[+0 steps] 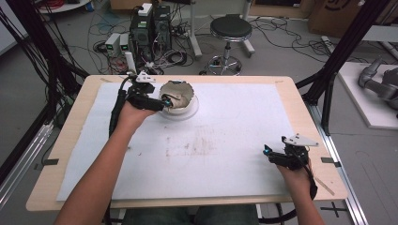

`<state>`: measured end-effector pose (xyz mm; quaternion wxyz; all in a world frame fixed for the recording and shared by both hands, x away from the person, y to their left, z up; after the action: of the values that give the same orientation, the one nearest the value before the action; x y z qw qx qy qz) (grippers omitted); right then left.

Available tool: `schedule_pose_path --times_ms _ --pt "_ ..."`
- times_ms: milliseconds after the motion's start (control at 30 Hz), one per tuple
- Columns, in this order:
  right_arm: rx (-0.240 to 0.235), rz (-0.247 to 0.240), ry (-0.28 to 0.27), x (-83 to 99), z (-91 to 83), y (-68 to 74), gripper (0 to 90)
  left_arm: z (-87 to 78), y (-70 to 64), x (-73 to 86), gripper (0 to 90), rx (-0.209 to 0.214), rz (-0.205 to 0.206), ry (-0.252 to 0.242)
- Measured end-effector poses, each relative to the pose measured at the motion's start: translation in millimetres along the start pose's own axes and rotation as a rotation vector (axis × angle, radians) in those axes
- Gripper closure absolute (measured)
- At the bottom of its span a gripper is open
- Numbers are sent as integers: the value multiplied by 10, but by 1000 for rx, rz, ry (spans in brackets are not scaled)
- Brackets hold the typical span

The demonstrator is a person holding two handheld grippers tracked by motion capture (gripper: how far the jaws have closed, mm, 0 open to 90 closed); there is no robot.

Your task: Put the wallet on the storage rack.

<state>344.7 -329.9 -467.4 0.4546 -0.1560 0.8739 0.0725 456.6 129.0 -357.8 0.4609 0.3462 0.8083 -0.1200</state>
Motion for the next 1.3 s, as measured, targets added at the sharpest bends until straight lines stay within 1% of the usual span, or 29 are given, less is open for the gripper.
schedule_pose_path --times_ms 67,100,167,200,300,367,433,467,533,600,800,900,1000,1133,1200,1300 --pt "0 -3 -3 -5 2 8 217 -78 -3 43 204 3 -8 -20" --pt "-1 -7 -4 -8 3 11 217 -115 -3 64 203 -2 -11 -34" --pt "-2 -4 -2 -9 0 21 217 -176 -5 106 201 -15 -14 -49" --pt "-4 -7 -5 -10 0 22 217 -211 -16 133 198 -13 -16 -60" --pt "-10 -11 -8 -14 -10 34 217 -289 -54 205 189 -3 -16 -80" --pt "-12 -14 -10 -17 -12 40 217 -344 -103 271 182 17 -20 -105" --pt "-12 -15 -11 -19 -10 43 217 -401 -163 373 176 36 -20 -132" --pt "-12 -15 -13 -21 -10 46 217 -427 -182 432 176 39 -24 -137" --pt "-14 -18 -11 -21 -10 53 217 -471 -207 535 176 45 -55 -159" --pt "-15 -17 -11 -21 -9 56 217 -517 -225 619 173 44 -71 -170" --pt "-20 -21 -16 -31 -12 68 217 -596 -331 796 170 57 -77 -185" --pt "-23 -24 -22 -40 -23 84 217 -601 -382 917 170 65 -79 -188" --pt "-27 -29 -26 -48 -26 100 217 -609 -400 1029 170 73 -84 -185" --pt "-34 -32 -29 -58 -13 115 217 -621 -440 1158 170 87 -98 -193" --pt "-41 -23 -27 -60 -4 123 217 -628 -466 1210 170 90 -100 -198" --pt "-47 -27 -25 -65 14 128 217 -634 -494 1261 170 95 -100 -207"
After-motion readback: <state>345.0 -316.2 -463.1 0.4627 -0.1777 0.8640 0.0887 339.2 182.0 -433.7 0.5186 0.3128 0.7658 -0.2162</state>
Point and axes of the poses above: each handheld gripper's, and its own axes: z roughly forward along the jaws, x roughly out of its underside, y roughly to its left, the point moved 5 cm from there along z, roughly forward along the jaws, and after that the axes turned 6 degrees about z, right-handed, at the moved point
